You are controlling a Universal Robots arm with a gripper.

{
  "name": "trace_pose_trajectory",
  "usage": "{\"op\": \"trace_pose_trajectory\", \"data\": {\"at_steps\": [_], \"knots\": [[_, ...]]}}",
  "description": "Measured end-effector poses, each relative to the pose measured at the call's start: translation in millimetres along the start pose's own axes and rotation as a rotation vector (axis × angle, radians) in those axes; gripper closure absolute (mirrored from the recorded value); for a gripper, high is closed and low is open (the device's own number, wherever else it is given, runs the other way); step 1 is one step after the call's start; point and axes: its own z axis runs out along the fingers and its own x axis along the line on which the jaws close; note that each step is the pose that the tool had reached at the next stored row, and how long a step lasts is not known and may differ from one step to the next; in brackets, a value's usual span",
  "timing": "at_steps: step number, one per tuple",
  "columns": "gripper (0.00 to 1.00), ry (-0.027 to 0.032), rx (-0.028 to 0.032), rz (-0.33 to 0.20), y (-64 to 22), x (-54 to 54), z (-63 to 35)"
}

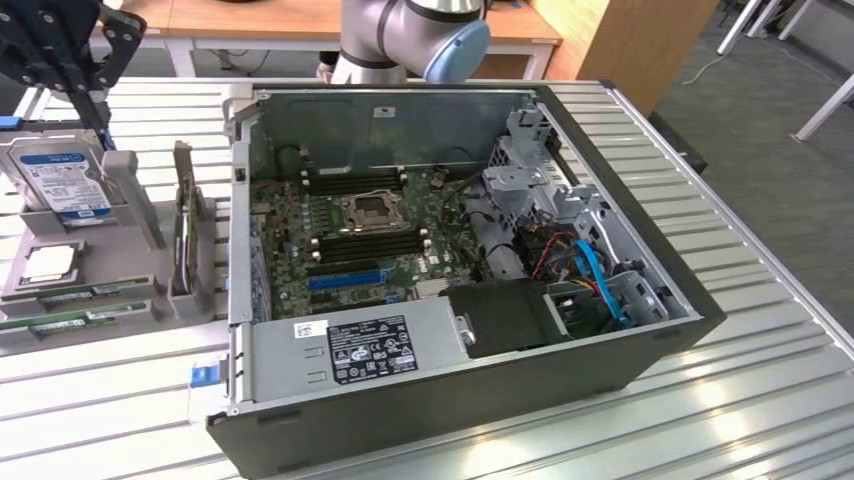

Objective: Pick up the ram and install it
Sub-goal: 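Reach for the ram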

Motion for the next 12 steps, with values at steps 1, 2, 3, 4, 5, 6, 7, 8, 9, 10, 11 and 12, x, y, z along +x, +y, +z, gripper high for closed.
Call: {"op": "trace_pose_trajectory", "data": {"at_steps": [1, 2, 3, 4, 5, 6, 7, 8, 9, 10, 11, 12], "knots": [[0.90, 0.0000, -0.0001, 0.000, -0.1, 1.7, 0.0], [0.90, 0.0000, 0.0000, 0.000, -0.2, 3.5, 0.0], [0.90, 0.0000, 0.0000, 0.000, -0.3, 5.4, 0.0], [0.90, 0.0000, 0.0000, 0.000, -0.3, 7.4, -0.1], [0.90, 0.0000, 0.0000, 0.000, -0.4, 9.4, -0.1], [0.90, 0.0001, 0.0001, 0.000, -0.5, 11.8, -0.1], [0.90, 0.0000, 0.0001, 0.000, -0.6, 13.8, -0.1], [0.90, 0.0000, 0.0000, 0.000, -0.7, 16.0, -0.2], [0.90, 0.0001, 0.0000, 0.000, -0.9, 18.2, -0.2], [0.90, 0.0000, 0.0000, 0.000, -1.0, 20.5, -0.2], [0.90, 0.0001, 0.0000, 0.000, -1.1, 22.7, -0.2], [0.90, 0.0000, 0.0001, 0.000, -1.3, 25.1, -0.3]]}}
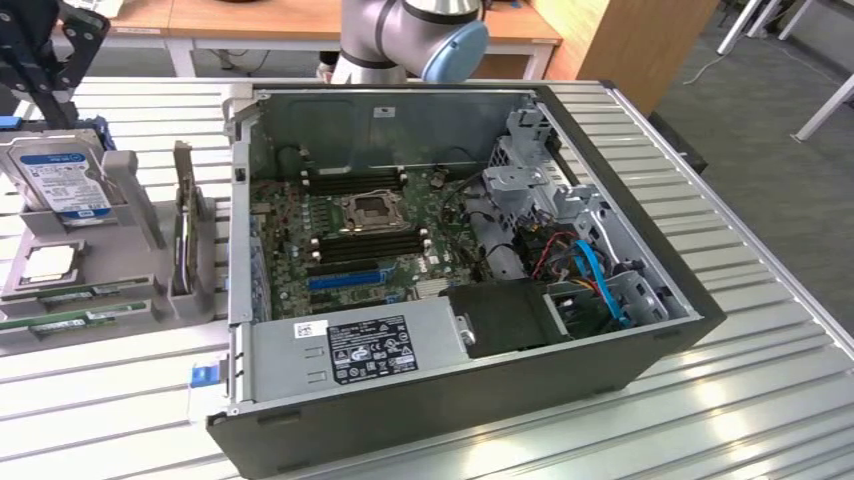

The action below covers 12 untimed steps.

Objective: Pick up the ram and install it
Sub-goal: 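Reach for the ram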

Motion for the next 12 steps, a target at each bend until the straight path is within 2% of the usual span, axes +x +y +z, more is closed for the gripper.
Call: {"op": "trace_pose_trajectory", "data": {"at_steps": [8, 12], "knots": [[0.90, 0.0000, -0.0001, 0.000, -1.1, 17.8, -0.1], [0.90, -0.0001, -0.0001, 0.000, -1.2, 19.4, -0.1]]}}
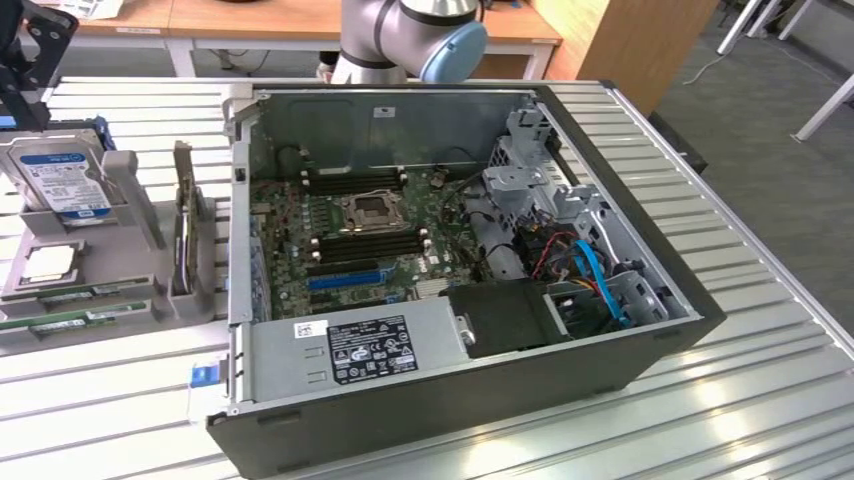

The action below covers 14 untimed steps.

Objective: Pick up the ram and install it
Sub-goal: 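Reach for the ram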

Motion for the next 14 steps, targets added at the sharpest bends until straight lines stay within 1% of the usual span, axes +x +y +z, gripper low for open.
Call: {"op": "trace_pose_trajectory", "data": {"at_steps": [9, 14], "knots": [[0.90, 0.0000, 0.0000, 0.000, -0.4, 0.2, 0.0], [0.90, 0.0000, 0.0000, 0.000, -4.6, -0.2, -0.2]]}}
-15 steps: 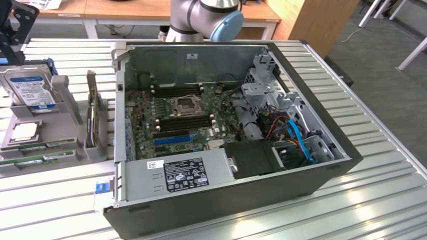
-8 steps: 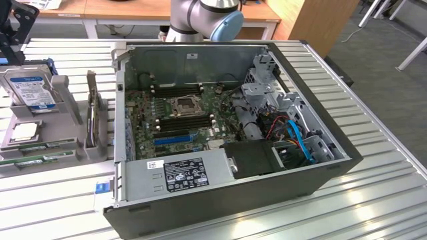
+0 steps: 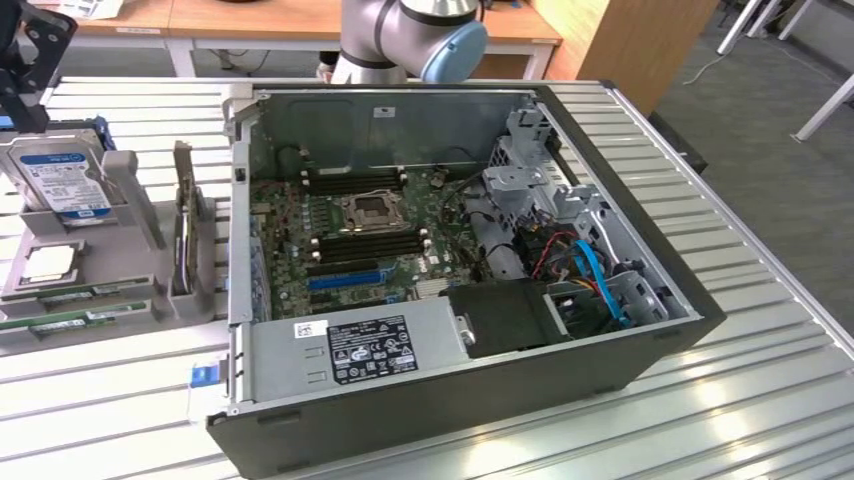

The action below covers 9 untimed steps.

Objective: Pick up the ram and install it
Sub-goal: 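Reach for the ram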

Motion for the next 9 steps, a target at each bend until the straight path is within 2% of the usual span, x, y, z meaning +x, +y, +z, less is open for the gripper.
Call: {"op": "trace_pose_trajectory", "data": {"at_steps": [9], "knots": [[0.90, 0.0000, 0.0001, 0.000, -9.5, -0.8, -0.4]]}}
